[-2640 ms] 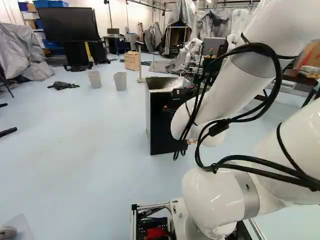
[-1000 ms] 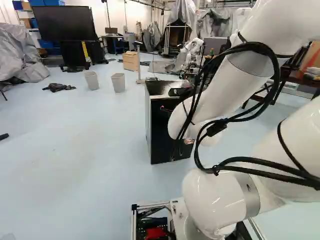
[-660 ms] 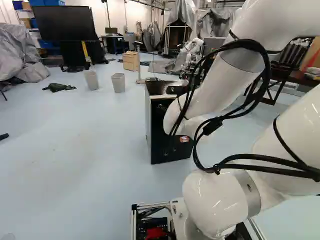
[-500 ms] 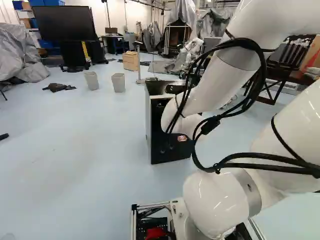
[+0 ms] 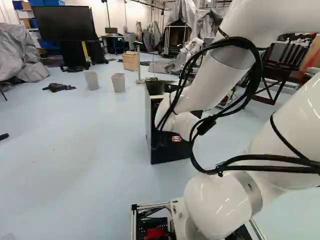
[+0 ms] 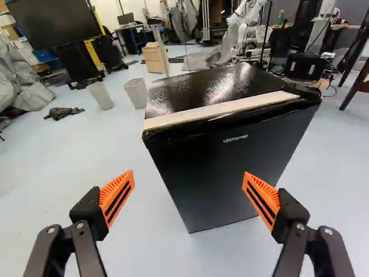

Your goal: Grab a drink from the fridge

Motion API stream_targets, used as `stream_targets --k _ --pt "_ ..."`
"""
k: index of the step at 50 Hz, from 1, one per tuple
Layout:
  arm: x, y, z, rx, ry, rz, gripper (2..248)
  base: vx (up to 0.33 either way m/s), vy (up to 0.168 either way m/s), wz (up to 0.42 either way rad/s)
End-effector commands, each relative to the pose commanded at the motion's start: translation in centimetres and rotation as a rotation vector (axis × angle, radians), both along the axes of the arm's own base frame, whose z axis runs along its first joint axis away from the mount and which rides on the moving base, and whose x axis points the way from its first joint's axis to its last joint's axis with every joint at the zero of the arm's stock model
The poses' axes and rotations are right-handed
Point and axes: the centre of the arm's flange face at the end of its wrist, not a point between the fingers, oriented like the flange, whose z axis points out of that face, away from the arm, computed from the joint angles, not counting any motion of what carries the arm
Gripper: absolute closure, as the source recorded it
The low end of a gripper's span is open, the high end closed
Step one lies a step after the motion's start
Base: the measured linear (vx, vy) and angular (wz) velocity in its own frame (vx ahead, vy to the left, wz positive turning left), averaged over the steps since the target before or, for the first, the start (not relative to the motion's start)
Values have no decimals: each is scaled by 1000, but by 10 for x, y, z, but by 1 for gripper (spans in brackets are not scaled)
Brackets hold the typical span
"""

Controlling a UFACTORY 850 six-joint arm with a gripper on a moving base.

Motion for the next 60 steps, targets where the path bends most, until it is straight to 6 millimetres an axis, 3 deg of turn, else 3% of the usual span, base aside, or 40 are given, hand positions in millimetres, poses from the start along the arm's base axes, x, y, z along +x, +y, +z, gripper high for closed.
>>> stream_targets --k 30,60 --pt "-4 23 -1 67 9 -86 3 0 0 0" --pt "-5 49 -26 69 74 -178 3 0 0 0"
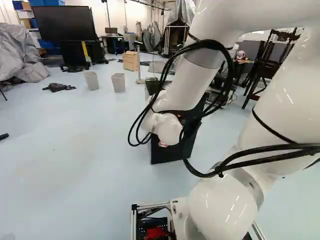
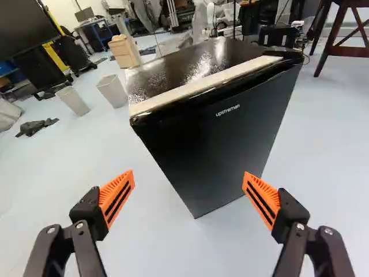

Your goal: Grab a drink from the fridge

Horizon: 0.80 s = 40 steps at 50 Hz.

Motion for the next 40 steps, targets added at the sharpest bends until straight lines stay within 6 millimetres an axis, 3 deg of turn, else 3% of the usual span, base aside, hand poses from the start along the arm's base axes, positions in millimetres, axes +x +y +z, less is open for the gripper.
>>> stream_targets --k 20,40 --pt "-1 20 -18 -28 24 -49 3 0 0 0" --pt "-7 37 -18 -32 -5 -94 3 0 0 0"
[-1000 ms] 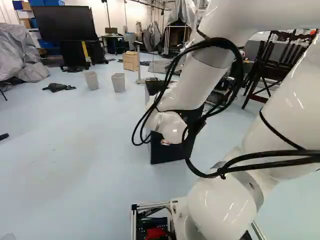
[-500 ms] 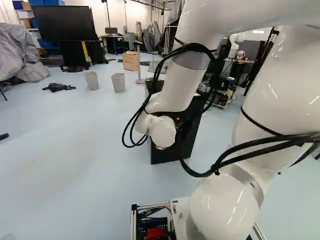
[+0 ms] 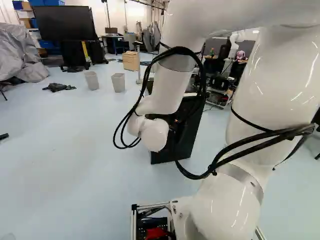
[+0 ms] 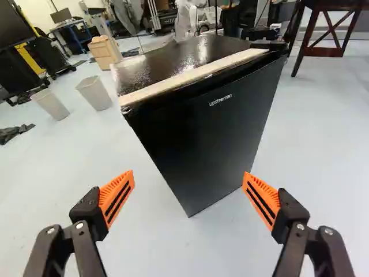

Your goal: Grab a drink from the fridge

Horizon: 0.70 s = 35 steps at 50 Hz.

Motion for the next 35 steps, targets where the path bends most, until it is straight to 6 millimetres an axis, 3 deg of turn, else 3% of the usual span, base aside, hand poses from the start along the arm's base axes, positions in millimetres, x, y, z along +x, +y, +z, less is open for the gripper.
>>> stream_targets --k 15,35 --pt "0 19 1 3 -10 13 3 0 0 0" --pt "18 53 0 13 -20 49 3 0 0 0"
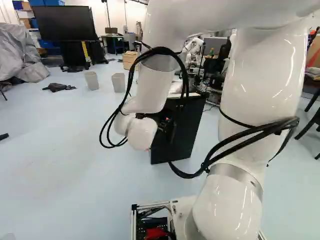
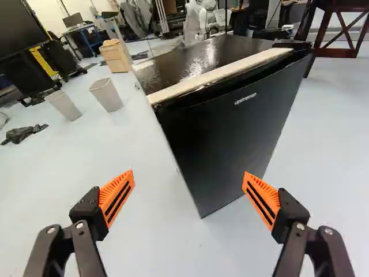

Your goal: Grab a drink from the fridge

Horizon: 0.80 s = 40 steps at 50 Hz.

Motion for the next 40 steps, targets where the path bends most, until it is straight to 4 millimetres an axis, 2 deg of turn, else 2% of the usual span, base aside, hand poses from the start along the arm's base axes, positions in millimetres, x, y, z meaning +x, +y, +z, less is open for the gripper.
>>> stream_targets --k 40 --pt "47 69 -3 37 -30 22 3 0 0 0"
